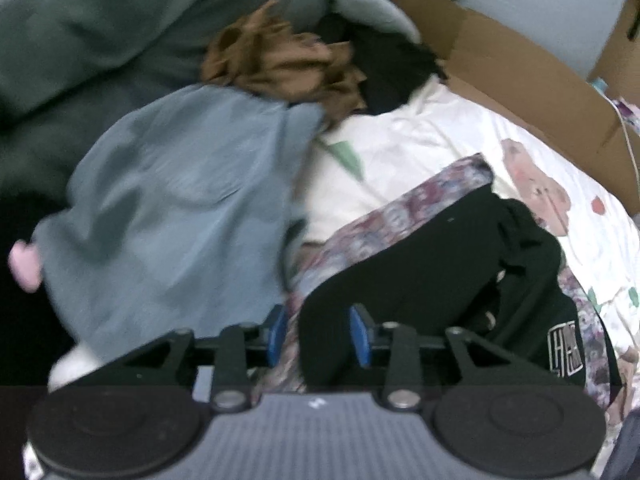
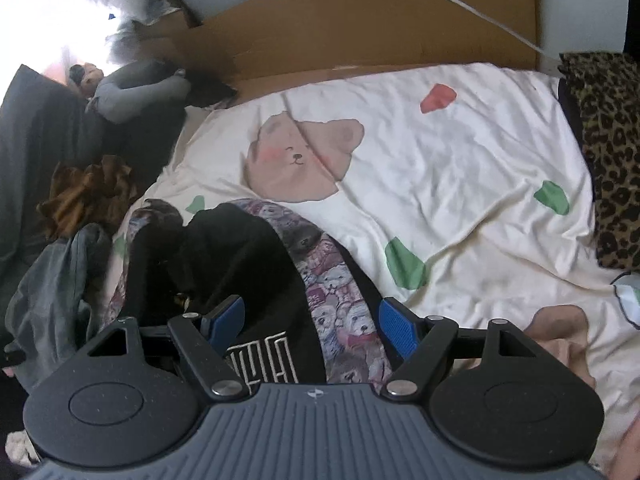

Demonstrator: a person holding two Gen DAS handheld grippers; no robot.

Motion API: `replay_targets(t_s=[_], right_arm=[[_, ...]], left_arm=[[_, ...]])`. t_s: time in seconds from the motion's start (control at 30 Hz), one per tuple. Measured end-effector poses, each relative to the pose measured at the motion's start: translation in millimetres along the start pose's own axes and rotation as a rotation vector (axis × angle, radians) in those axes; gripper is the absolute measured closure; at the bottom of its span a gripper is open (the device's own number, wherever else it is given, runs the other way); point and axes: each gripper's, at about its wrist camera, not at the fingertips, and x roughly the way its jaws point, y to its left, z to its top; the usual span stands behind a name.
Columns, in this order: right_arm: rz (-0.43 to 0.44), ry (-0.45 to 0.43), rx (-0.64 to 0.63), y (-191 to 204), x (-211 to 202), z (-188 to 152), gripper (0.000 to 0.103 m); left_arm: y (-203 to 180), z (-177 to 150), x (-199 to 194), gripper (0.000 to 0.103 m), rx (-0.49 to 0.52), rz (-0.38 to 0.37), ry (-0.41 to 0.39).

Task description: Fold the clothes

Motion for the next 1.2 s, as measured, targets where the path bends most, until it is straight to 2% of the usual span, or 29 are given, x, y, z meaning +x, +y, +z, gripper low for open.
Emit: replay_targets(t_s=[0.07, 0.2, 0.57, 0.6, 0.67, 0.7, 0.83, 0.93, 1.03, 1.13, 1.2], right_arm=[[-0.001, -0.002, -0.011, -3.1, 8.7, 0.1, 0.023], [0.000, -0.007, -0.035, -8.7, 26.3, 0.7, 0.023], [0.086, -0.009, -0.114, -4.0, 76.0, 29.2, 0.024], [0.094, -0.006, -0.107, -4.8, 81.8, 32.5, 0.024], [0.109, 0.002, -0.095, -6.4, 94.7, 38.3, 0.024], [0.116, 0.007, -0.091, -6.7, 101.4, 40.7, 0.025], [0.137, 0.026, -0.078, -6.1, 130.7, 50.9, 0.026], [0.134, 0.051, -0.085, -3.7, 151.4, 60.2, 0.027], [0.142, 0.060, -0.099, -1.1, 169.1, 73.5, 0.029], [0.147, 0.061, -0.090, 2.6, 184.6, 86.3, 0.030], [0.153, 0.064, -0.087, 8.5, 196.9, 94.6, 0.032]], left_arm=[[-17.9, 15.6, 12.1, 0.052, 0.038, -0.018, -0.010], [-48.3, 42.9, 36.8, 0.050, 0.083, -0.059, -0.018], [-125.9, 97.9, 103.2, 0.041, 0.237, -0.120, -0.036], [-130.8, 103.4, 110.1, 0.038, 0.242, -0.128, -0.043], [-140.8, 114.2, 124.2, 0.025, 0.252, -0.143, -0.052], [-146.0, 119.2, 131.7, 0.025, 0.258, -0.147, -0.052], [-163.6, 136.5, 161.7, 0.025, 0.257, -0.164, -0.034], [-178.4, 142.6, 180.6, 0.028, 0.274, -0.118, -0.031], [-184.7, 144.5, 197.5, 0.028, 0.272, -0.125, -0.017], [-184.7, 141.2, 211.5, 0.037, 0.293, -0.107, 0.017], [-180.6, 138.3, 218.0, 0.050, 0.302, -0.105, 0.043]])
